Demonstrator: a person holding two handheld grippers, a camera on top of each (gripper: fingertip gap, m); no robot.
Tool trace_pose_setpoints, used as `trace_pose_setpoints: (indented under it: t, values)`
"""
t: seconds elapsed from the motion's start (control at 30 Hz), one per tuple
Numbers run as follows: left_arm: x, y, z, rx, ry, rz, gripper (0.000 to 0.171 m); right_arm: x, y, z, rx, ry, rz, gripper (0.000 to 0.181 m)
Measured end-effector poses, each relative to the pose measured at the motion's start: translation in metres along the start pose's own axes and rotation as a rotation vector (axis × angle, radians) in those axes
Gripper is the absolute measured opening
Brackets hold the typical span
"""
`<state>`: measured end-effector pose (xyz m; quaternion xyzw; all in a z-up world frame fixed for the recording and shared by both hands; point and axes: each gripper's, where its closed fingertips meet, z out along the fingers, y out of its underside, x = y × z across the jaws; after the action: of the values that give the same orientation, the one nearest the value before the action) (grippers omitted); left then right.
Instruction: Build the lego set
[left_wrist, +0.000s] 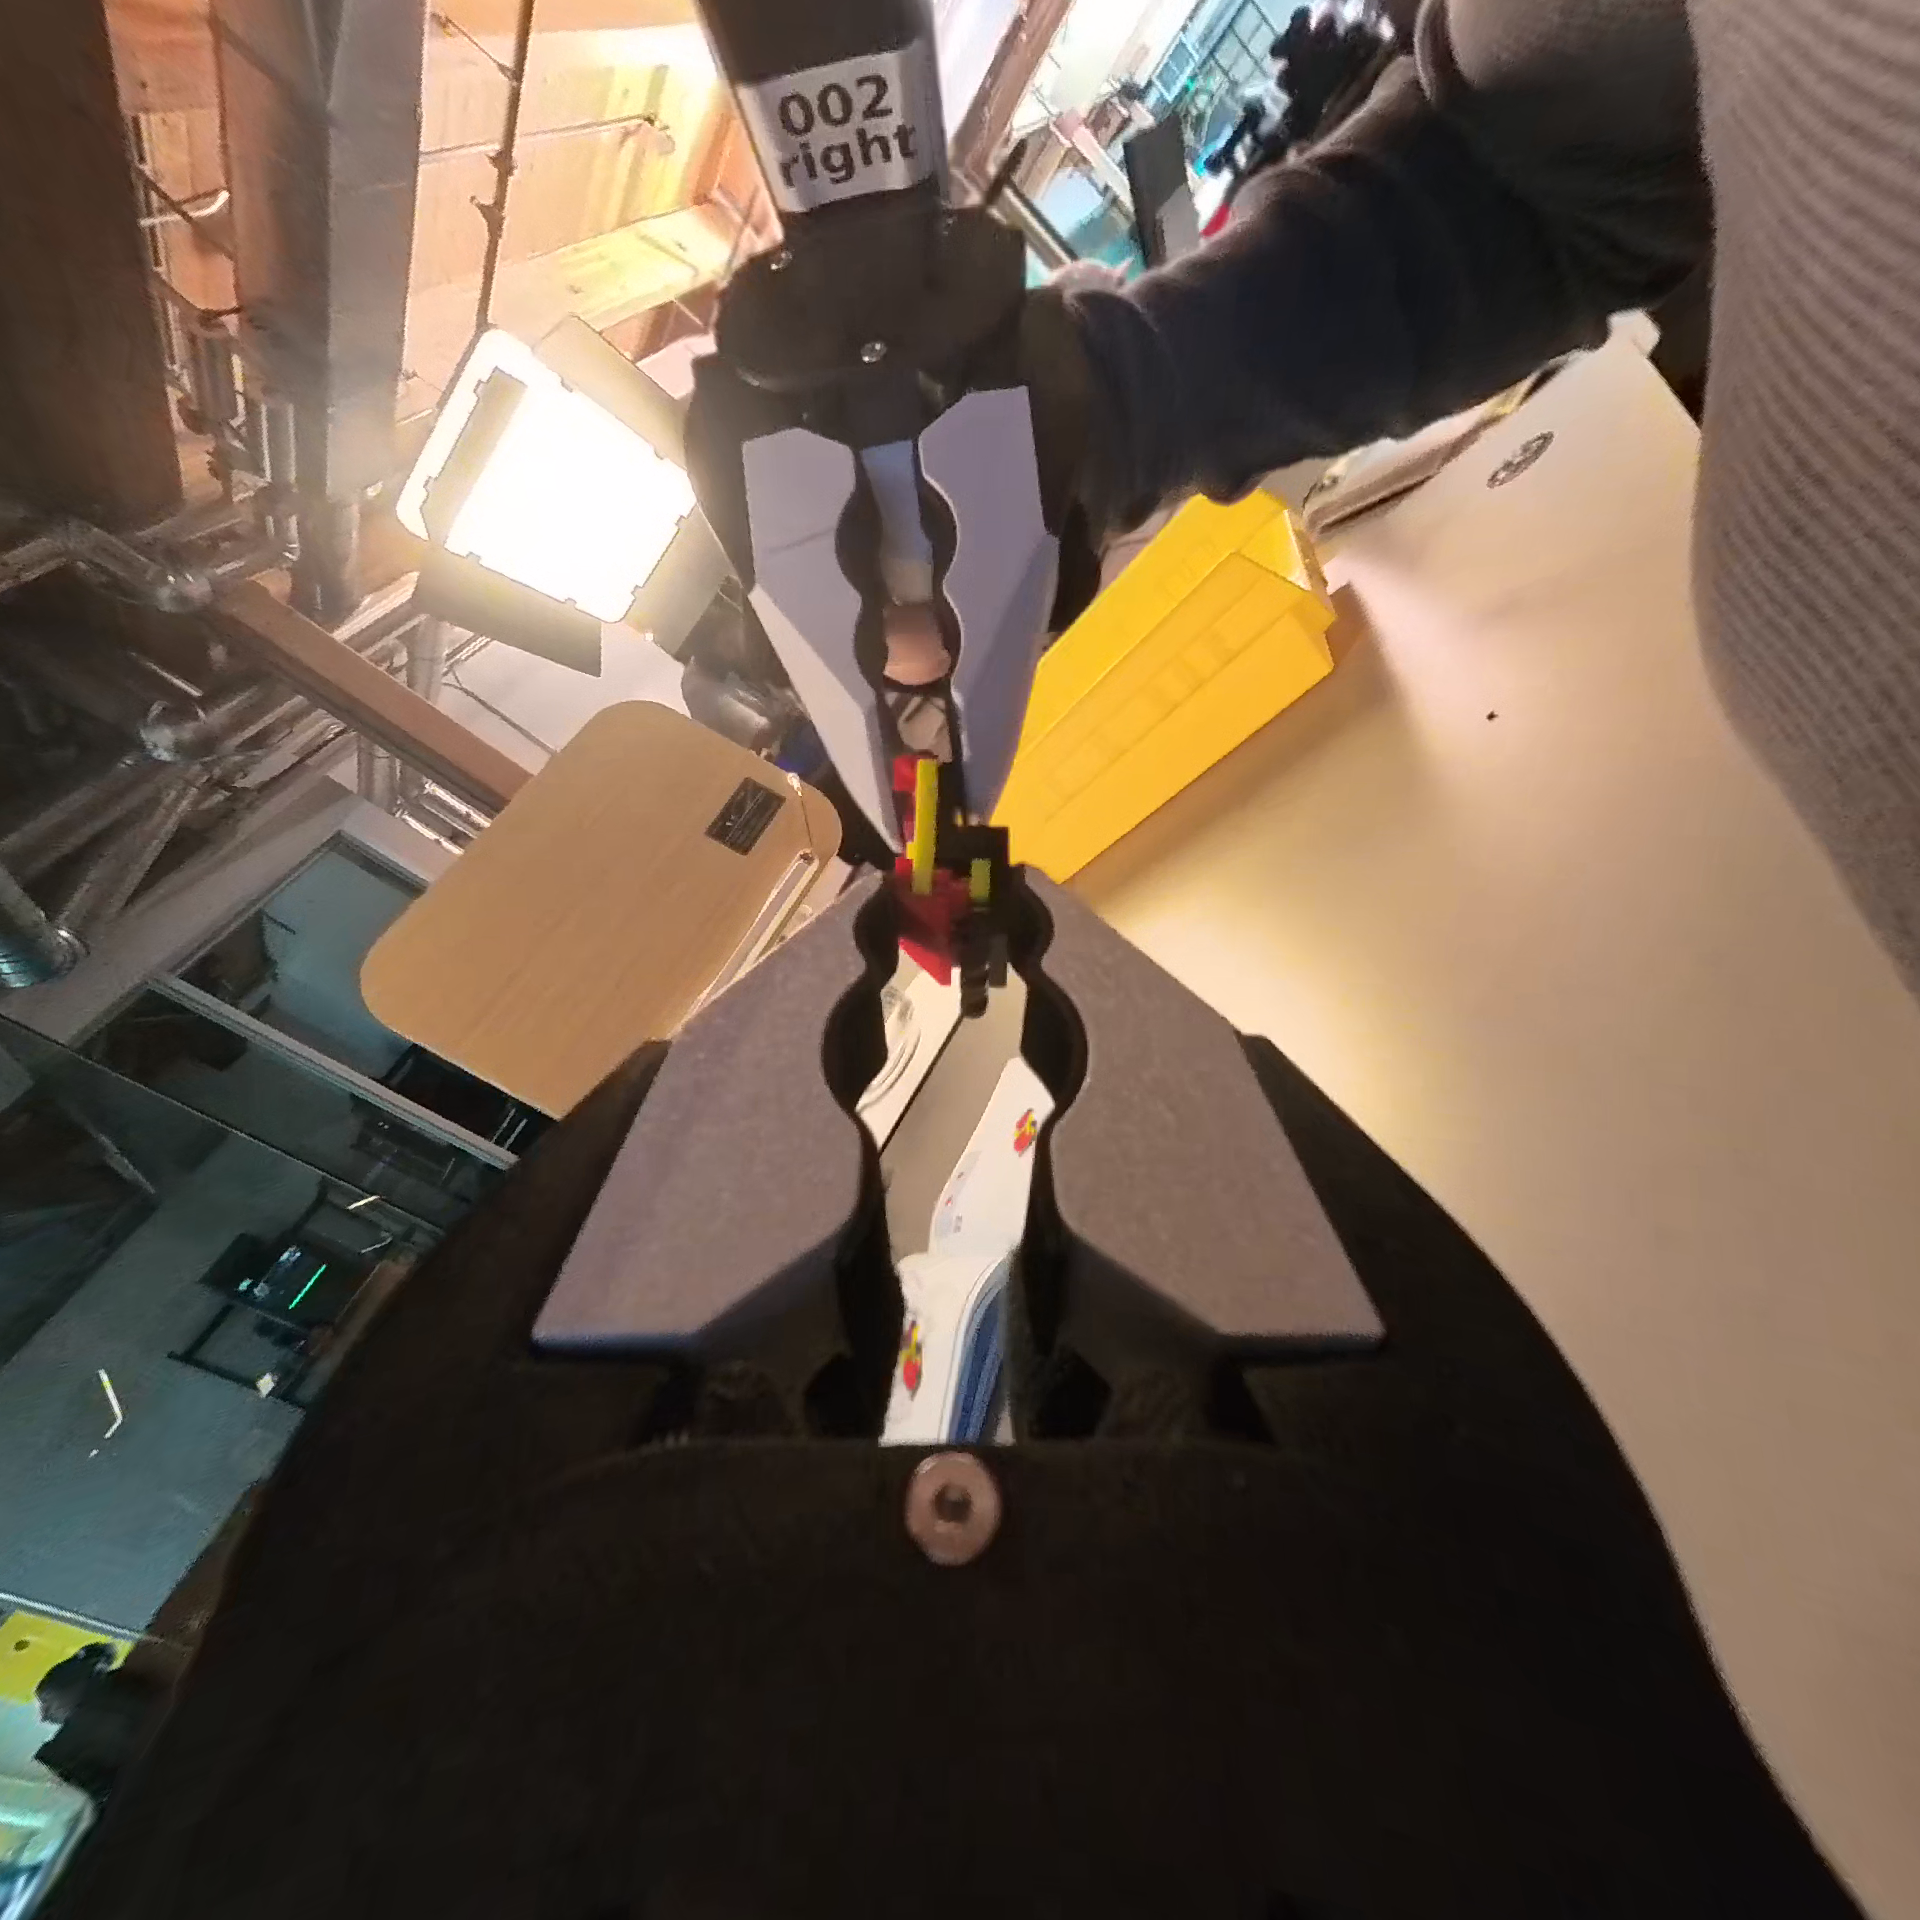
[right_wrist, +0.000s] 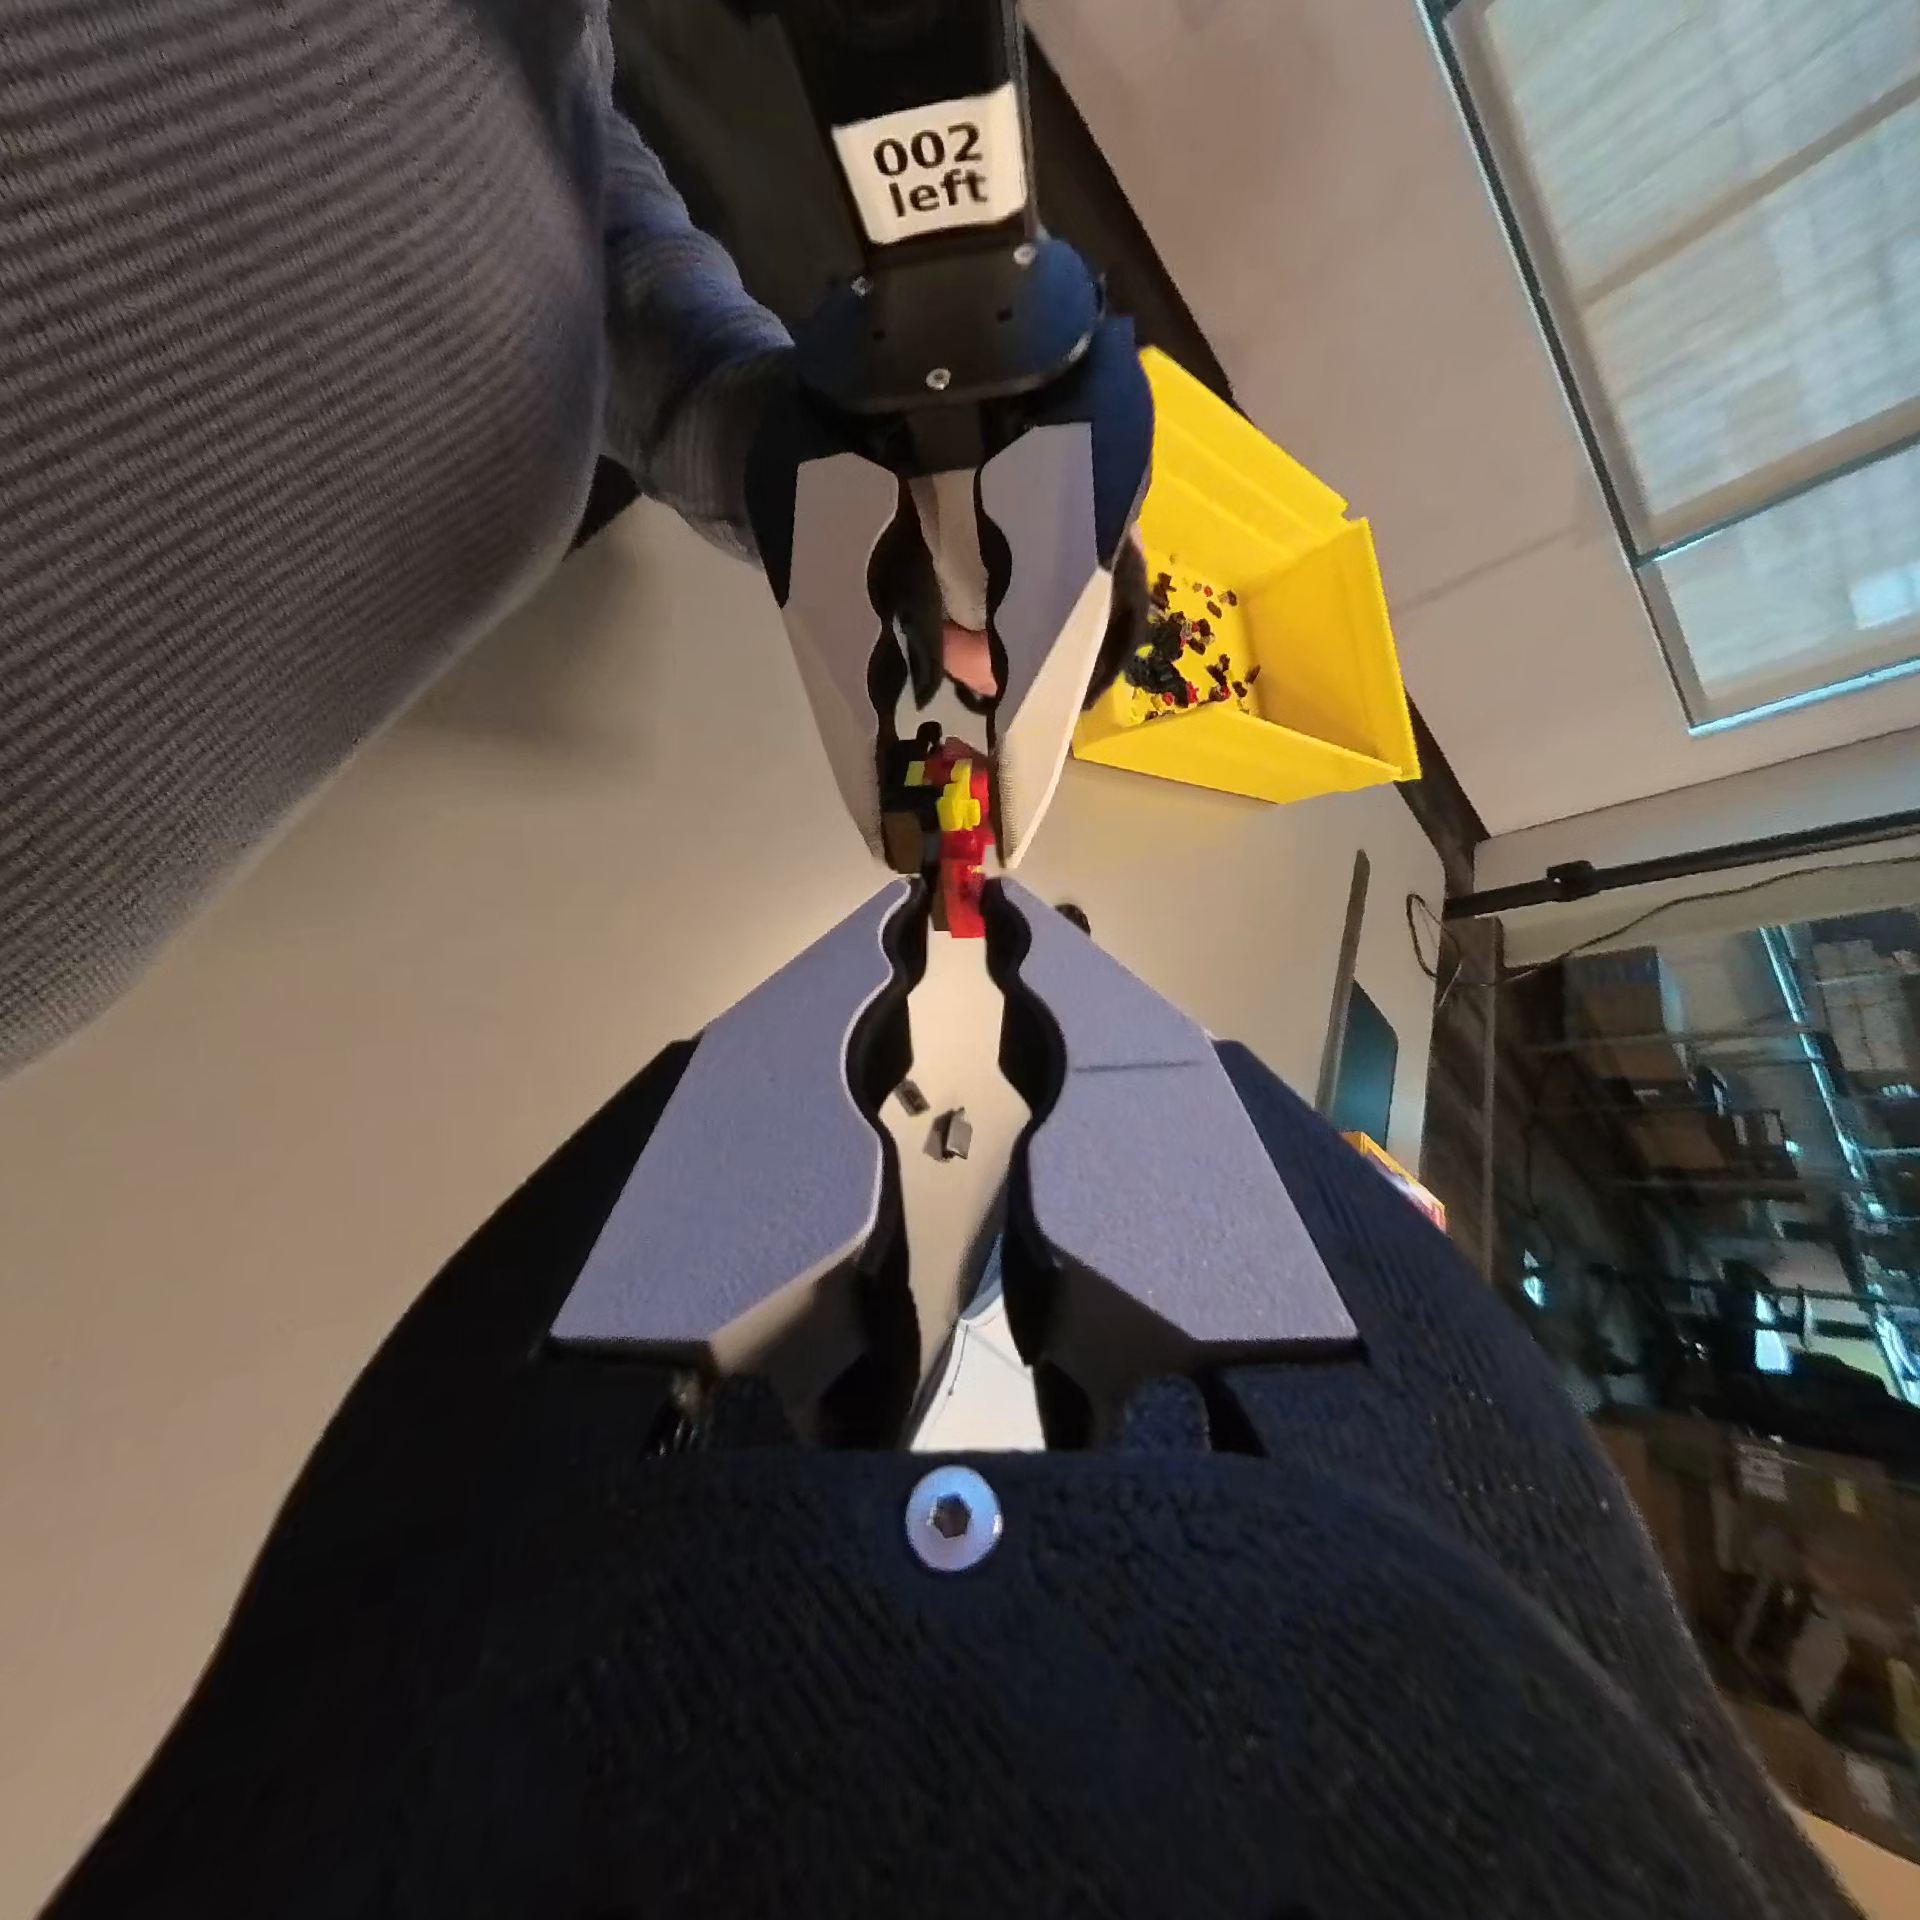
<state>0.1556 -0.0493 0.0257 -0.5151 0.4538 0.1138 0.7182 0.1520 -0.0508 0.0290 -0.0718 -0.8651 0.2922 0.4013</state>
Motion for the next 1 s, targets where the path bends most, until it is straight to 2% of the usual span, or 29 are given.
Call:
trace_pose_setpoints:
  t: [0.27,0.67,1.0]
  values:
    - [0.008,-0.003,0.002,-0.069,0.064,0.082,0.019,-0.009,0.001,-0.002,0.028,0.054,-0.074,0.01]
    - [0.018,-0.012,0.003,-0.009,0.145,0.007,0.019,-0.019,-0.004,-0.007,0.059,0.009,-0.127,0.008]
    - [0.023,-0.008,0.002,-0.016,0.155,0.005,0.019,-0.023,-0.001,-0.002,0.027,0.058,-0.155,0.009]
